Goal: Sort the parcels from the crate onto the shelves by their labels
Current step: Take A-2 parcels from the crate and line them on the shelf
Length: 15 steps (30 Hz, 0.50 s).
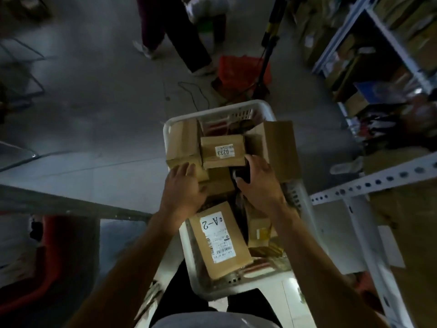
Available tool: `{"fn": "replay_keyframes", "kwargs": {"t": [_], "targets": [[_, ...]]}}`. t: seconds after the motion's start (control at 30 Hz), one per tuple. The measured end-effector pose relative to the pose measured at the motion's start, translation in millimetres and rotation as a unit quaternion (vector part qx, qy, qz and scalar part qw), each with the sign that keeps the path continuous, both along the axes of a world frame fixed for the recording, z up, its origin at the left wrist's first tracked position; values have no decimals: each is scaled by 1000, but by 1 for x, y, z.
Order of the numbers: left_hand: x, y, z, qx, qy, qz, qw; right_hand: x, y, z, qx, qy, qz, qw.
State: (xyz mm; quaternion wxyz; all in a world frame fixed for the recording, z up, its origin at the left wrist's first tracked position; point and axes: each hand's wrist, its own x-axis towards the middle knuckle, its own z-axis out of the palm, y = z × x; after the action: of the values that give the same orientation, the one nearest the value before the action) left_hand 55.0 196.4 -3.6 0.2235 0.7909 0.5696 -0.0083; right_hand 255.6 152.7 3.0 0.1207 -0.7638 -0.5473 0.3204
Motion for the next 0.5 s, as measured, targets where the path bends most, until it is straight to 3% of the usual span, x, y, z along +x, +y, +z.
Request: {"fn": "replay_keyframes", "kwargs": {"t": [0.2, 0.33, 0.5], "targets": [[1, 100, -52, -16, 64, -108, 992, -2, 57, -23, -49, -16, -65, 997], [15, 138, -72, -52, 52, -111, 991, -6, 87, -42, -68, -38, -90, 993], [27, 160, -78, -94, 6, -80, 992, -3, 108, -61, -115, 52, -178, 976]]}}
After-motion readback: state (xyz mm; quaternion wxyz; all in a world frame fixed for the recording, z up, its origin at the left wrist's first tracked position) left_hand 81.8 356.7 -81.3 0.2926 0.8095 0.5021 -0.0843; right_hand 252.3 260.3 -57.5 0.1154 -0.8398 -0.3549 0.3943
